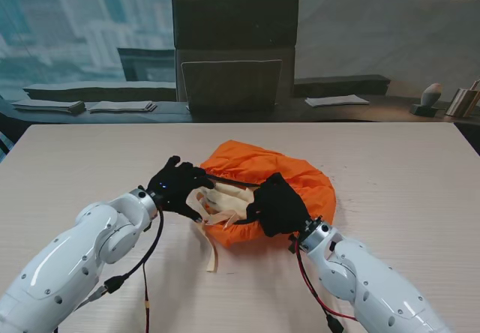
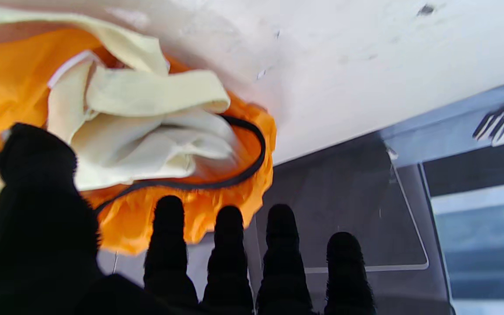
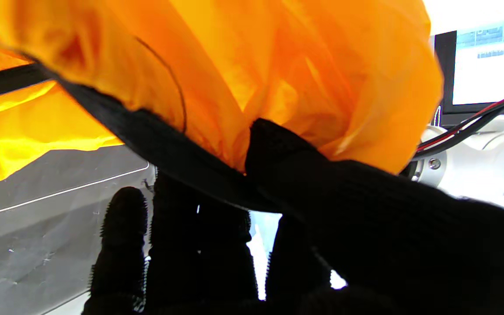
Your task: Fit a rain cover over a backpack
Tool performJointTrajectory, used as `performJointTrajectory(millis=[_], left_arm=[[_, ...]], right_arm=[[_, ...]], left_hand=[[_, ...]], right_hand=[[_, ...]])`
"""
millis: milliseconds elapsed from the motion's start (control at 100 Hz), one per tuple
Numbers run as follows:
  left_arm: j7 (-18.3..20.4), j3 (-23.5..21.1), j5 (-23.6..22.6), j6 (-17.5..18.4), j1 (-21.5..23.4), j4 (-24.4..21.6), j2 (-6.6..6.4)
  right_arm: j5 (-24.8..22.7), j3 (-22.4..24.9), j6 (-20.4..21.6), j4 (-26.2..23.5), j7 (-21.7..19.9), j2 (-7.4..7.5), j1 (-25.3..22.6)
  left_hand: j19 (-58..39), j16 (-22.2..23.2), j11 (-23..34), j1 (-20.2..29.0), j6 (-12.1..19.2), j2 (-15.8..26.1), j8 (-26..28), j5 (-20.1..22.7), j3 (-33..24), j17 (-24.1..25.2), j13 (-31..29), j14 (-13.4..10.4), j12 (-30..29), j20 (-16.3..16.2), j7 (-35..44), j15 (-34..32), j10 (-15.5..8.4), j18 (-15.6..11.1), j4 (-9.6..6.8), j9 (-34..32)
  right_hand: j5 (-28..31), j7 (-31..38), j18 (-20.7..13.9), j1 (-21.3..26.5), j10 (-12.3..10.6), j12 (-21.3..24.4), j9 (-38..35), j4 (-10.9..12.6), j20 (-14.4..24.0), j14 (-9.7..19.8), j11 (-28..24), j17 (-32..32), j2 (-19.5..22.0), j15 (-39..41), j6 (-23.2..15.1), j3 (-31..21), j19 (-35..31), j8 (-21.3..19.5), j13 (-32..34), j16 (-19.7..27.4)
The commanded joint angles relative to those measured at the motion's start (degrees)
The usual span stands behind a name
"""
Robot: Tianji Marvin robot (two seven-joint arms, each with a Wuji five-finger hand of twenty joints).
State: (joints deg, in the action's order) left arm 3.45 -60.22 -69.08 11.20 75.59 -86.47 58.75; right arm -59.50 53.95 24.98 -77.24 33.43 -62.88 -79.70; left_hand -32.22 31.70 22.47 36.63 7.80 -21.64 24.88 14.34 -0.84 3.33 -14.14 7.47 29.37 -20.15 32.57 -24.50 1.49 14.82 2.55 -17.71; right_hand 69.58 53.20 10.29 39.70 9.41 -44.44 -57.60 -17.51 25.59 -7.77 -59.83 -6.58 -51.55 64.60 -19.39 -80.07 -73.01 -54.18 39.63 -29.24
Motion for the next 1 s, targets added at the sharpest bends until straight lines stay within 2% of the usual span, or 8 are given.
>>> performJointTrajectory(millis=[0,90,180,260,380,820,930,990], left_arm=[[-0.62,-0.62,0.77,1.2,1.6,-0.65,-0.4],[-2.49,-2.91,-1.47,0.34,4.55,-2.51,-0.38],[-2.11,-4.62,-4.01,-2.87,6.89,-3.92,-0.49],[0.25,-4.92,-4.21,-6.35,7.66,-4.25,-0.43],[4.83,-3.67,-0.98,-8.33,6.0,-2.08,-0.43],[9.11,11.75,18.35,-13.45,-7.75,10.35,0.94],[8.27,15.13,18.33,-14.74,-9.99,12.37,1.19],[6.72,16.51,19.57,-15.24,-10.9,13.68,1.67]], right_arm=[[0.03,0.08,0.43,-0.68,-0.92,-0.15,-0.56],[-0.23,0.4,0.72,-1.12,-0.84,-0.07,-0.91],[-0.05,0.73,0.9,-1.48,-1.11,-0.12,-1.19],[-0.06,0.76,0.96,-1.58,-1.17,-0.1,-1.28],[0.04,0.93,1.28,-2.1,-1.51,-0.1,-1.68],[0.15,0.28,0.7,-1.74,-1.61,-0.11,-1.53],[0.2,0.28,0.64,-1.79,-1.72,-0.11,-1.55],[0.16,0.26,0.62,-1.78,-1.67,-0.11,-1.52]], left_hand=[[-6.55,3.53,3.94,-1.31,4.2,-0.69,5.37,3.1,-10.43,0.7,-2.9,0.59,3.38,0.54,6.49,-4.93,-1.89,0.76,-0.53,-4.08],[-12.06,8.48,11.4,-3.98,6.97,-1.43,17.11,5.28,-20.8,-0.47,-8.06,-0.24,10.16,-1.94,17.87,-13.08,-5.38,-0.47,0.16,-11.01],[-13.57,13.34,14.37,-4.47,3.6,-0.13,20.54,5.68,-12.47,-0.55,-9.68,0.79,15.3,-2.75,17.75,-18.3,-5.27,-0.2,0.46,-13.52],[-12.72,15.22,13.06,-3.16,-1.47,2.98,15.2,7.58,0.53,-0.13,-10.24,1.96,15.33,-2.81,10.48,-19.28,-3.07,1.05,0.03,-14.62],[-9.38,16.43,11.34,-5.16,-5.8,4.18,5.4,10.33,2.35,1.22,-8.69,2.83,15.05,-2.23,2.06,-18.86,-1.21,1.91,0.55,-13.81],[6.48,6.12,-0.97,-2.09,-5.12,2.23,1.87,15.2,1.59,1.52,2.85,1.8,4.77,-3.04,2.04,-3.77,0.8,2.35,-0.32,0.02],[8.06,4.62,-0.05,2.53,-6.04,0.03,4.5,18.16,-1.08,1.39,2.81,1.63,2.52,-3.39,6.66,-2.87,0.58,2.21,-1.38,-0.05],[8.32,4.39,1.72,-0.77,-2.0,-6.5,8.32,22.37,-24.05,1.23,1.91,1.51,2.08,-3.51,12.58,-3.6,-0.37,2.09,1.29,-2.08]], right_hand=[[3.12,4.4,-0.02,1.44,2.25,-0.18,0.25,-1.77,0.97,0.34,-0.98,0.58,0.65,1.59,1.06,-3.37,-1.46,-1.17,1.07,0.08],[3.06,4.37,-0.02,1.34,2.25,-0.19,0.25,-1.78,0.97,0.37,-0.98,0.58,0.67,1.6,0.96,-3.35,-1.45,-1.11,1.07,0.08],[3.09,4.37,-0.02,1.45,2.25,-0.19,0.25,-1.76,0.98,0.34,-0.97,0.58,0.62,1.6,1.07,-3.39,-1.45,-1.06,1.07,0.08],[3.1,4.35,-0.02,1.37,2.25,-0.19,0.25,-1.76,0.99,0.37,-0.97,0.58,0.64,1.6,1.04,-3.38,-1.45,-0.99,1.07,0.08],[3.14,4.38,-0.02,1.41,2.25,-0.19,0.25,-1.76,0.99,0.35,-0.97,0.58,0.6,1.6,1.03,-3.38,-1.44,-0.94,1.07,0.08],[3.14,4.47,-0.02,1.43,2.25,-0.19,0.25,-1.76,1.02,0.34,-0.97,0.58,0.61,1.6,0.98,-3.38,-1.43,-0.86,1.07,0.08],[3.12,4.46,-0.02,1.42,2.25,-0.19,0.25,-1.75,1.02,0.35,-0.97,0.58,0.64,1.6,1.04,-3.38,-1.43,-0.84,1.07,0.09],[3.12,4.45,-0.02,1.41,2.25,-0.19,0.25,-1.76,1.03,0.35,-0.97,0.57,0.61,1.6,1.08,-3.37,-1.43,-0.8,1.07,0.09]])
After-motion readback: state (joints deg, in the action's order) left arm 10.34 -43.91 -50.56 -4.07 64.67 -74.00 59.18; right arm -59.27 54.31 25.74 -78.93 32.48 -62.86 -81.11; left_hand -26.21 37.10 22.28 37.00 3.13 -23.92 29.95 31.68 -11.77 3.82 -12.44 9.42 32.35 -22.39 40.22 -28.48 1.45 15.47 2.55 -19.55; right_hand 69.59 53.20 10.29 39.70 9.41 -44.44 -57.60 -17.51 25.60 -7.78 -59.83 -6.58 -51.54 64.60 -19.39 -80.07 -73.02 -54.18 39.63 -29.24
